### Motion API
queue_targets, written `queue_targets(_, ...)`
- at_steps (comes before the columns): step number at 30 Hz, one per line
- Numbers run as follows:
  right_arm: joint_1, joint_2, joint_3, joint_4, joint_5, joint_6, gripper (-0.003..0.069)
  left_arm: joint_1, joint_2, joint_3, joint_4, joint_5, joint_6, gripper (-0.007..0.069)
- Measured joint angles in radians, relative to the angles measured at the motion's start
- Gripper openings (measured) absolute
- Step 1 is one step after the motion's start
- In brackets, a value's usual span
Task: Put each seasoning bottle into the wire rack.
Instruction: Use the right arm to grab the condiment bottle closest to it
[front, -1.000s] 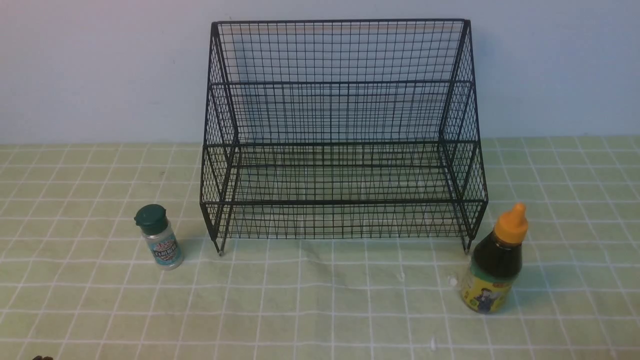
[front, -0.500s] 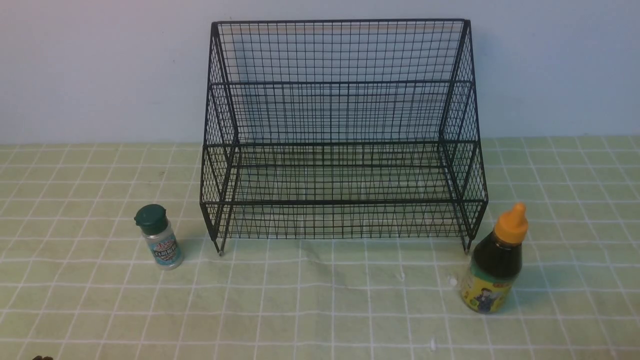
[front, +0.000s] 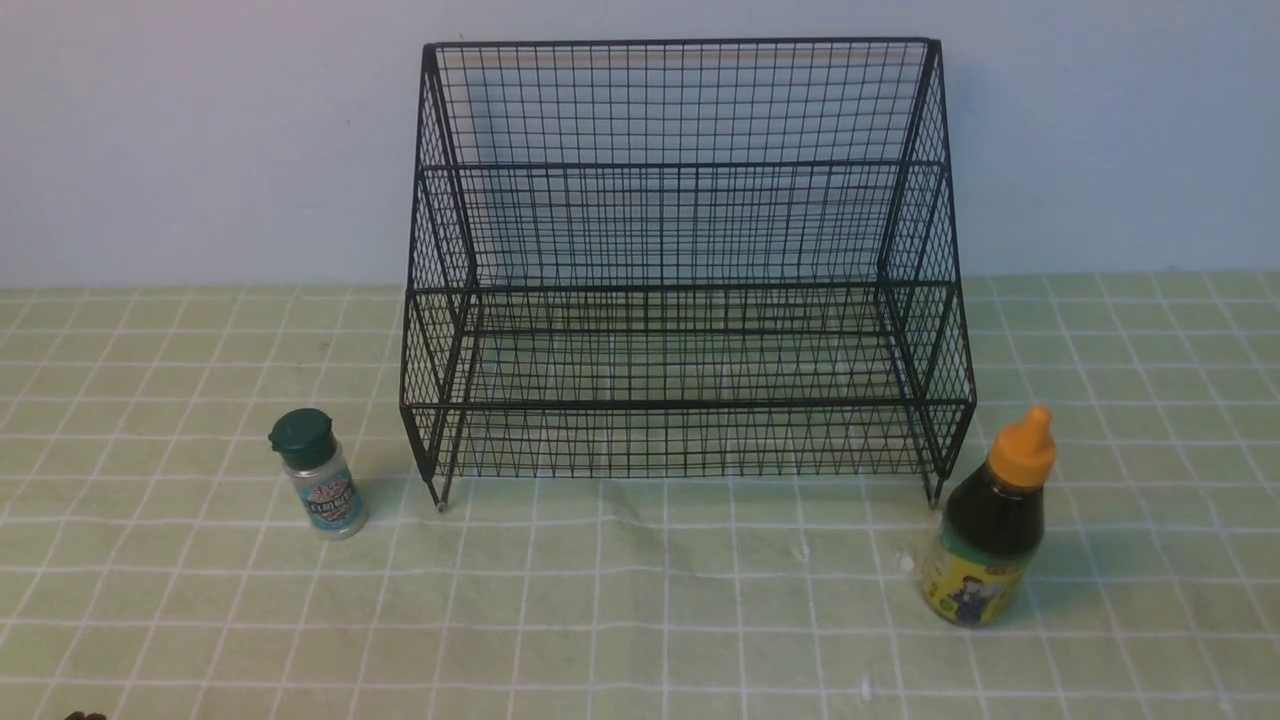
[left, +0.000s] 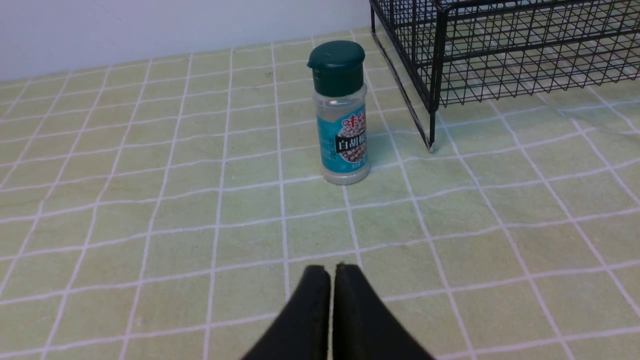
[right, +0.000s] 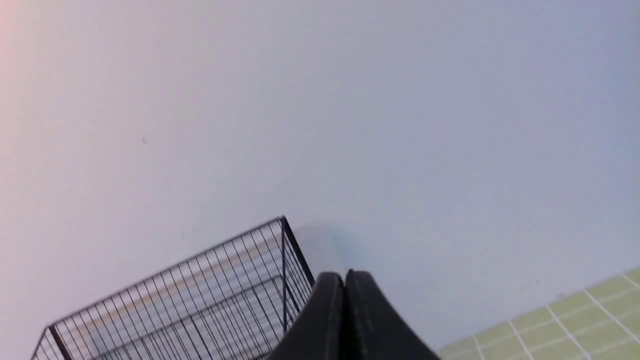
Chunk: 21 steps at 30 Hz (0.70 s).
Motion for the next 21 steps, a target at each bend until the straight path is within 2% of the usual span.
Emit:
queue_targets(6,0.0,0.0,0.0,0.007,-0.038,0.0,-0.0014,0.0,0.0,0.0,0.0,0.0,0.0,-0.0006)
queue_targets(10,0.0,0.0,-0.001,0.008,-0.124,0.039,-0.0014,0.0,0.0,0.0,0.0,0.0,0.0,-0.0006)
queue_targets(12,0.001,0.0,-0.027,0.006,-0.111,0.059,-0.0014,0.0,0.0,0.0,0.0,0.0,0.0,-0.0006)
queue_targets(15,0.005,0.003,-0.141,-0.027,-0.003,0.073,-0.0014,0.0,0.0,0.0,0.0,0.0,0.0,-0.0006)
queue_targets(18,0.021,0.103,-0.384,-0.108,0.255,0.075,-0.0014,0.0,0.0,0.0,0.0,0.0,0.0,-0.0006)
queue_targets(19,0.023,0.113,-0.416,-0.115,0.292,0.074,-0.0014,0.0,0.0,0.0,0.0,0.0,0.0,-0.0006)
queue_targets(20,0.029,0.162,-0.493,-0.128,0.389,0.064,-0.0014,0.0,0.0,0.0,0.0,0.0,0.0,-0.0006)
queue_targets(21,0.044,0.278,-0.648,-0.137,0.597,0.011,-0.0014,0.0,0.0,0.0,0.0,0.0,0.0,-0.0006)
